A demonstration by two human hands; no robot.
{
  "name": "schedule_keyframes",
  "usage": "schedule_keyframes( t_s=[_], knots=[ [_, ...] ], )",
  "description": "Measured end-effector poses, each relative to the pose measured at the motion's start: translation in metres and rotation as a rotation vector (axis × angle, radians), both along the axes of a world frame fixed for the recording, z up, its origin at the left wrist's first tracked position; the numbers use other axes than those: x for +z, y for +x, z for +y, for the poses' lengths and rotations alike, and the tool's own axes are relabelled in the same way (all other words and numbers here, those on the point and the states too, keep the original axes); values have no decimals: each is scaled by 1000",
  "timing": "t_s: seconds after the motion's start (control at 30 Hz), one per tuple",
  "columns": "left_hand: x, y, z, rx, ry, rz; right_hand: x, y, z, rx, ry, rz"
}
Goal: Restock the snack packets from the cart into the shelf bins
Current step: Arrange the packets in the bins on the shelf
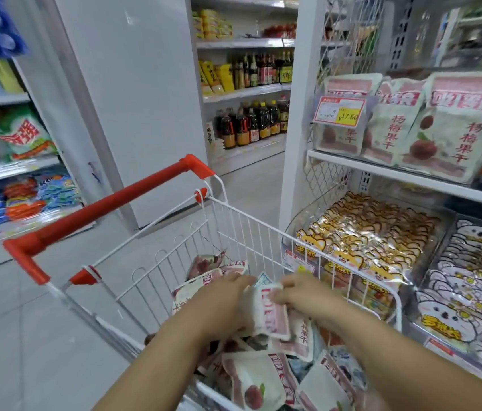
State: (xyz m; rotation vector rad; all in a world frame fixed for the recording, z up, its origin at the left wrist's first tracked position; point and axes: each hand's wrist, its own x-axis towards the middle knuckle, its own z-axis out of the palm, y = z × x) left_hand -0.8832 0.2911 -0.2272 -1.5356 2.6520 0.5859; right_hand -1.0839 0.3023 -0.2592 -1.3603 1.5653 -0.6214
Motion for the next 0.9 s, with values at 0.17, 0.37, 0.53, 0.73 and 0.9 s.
schedule_keyframes(
  t_s=[0.17,0.37,0.53,0.73,0.9],
  knots=[
    [6,0,3,26,39,232,14,-4,5,-33,-195,-403],
    [14,12,0,348,-119,273,8,-7,5,-115,-201,-119],
    [18,16,0,523,-114,409,-6,19,26,766,79,442],
    [22,14,4,517,-78,466,0,19,27,757,316,392],
    [33,11,9,527,-26,682,19,12,33,690,43,423]
  ],
)
